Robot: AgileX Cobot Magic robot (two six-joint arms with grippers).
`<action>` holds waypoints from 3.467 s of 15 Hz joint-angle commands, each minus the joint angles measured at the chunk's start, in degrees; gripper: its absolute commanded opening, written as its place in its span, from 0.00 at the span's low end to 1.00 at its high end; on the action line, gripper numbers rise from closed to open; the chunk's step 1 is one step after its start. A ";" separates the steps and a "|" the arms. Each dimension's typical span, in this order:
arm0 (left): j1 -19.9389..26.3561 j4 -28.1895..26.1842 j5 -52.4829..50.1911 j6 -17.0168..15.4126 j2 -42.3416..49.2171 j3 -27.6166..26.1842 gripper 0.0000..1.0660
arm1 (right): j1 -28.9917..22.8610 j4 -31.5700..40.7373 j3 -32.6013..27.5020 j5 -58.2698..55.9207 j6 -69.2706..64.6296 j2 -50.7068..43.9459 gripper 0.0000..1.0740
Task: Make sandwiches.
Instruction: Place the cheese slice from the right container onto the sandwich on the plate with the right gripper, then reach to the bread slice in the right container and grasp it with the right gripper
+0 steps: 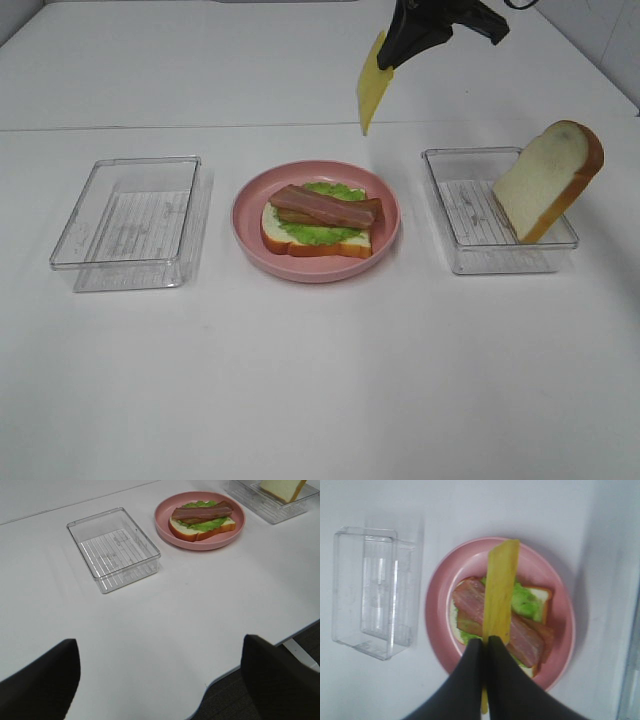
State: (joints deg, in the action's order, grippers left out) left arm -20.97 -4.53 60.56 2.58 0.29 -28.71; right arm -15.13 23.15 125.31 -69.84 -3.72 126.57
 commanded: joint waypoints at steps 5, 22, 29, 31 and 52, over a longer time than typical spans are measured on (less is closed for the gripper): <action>-0.23 -0.29 -0.57 0.17 1.26 0.11 0.78 | -7.68 2.12 0.17 -1.55 1.03 2.23 0.00; -0.23 -0.29 -0.57 0.17 1.26 0.11 0.78 | -11.17 -9.00 0.17 -1.78 -4.81 11.57 0.05; -0.23 -0.29 -0.57 0.17 1.26 0.11 0.78 | -11.17 -13.46 0.17 -2.06 -6.99 11.57 0.52; -0.23 -0.29 -0.57 0.17 1.26 0.11 0.78 | -11.17 -13.46 0.17 -2.18 -6.99 11.57 0.58; -0.23 -0.29 -0.57 0.17 1.26 0.11 0.78 | 12.03 -21.31 -0.74 -3.72 -2.98 -6.53 0.68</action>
State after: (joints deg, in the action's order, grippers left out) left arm -20.97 -4.53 60.50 2.58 0.29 -28.71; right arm -3.55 1.09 124.73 -69.84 -7.62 120.78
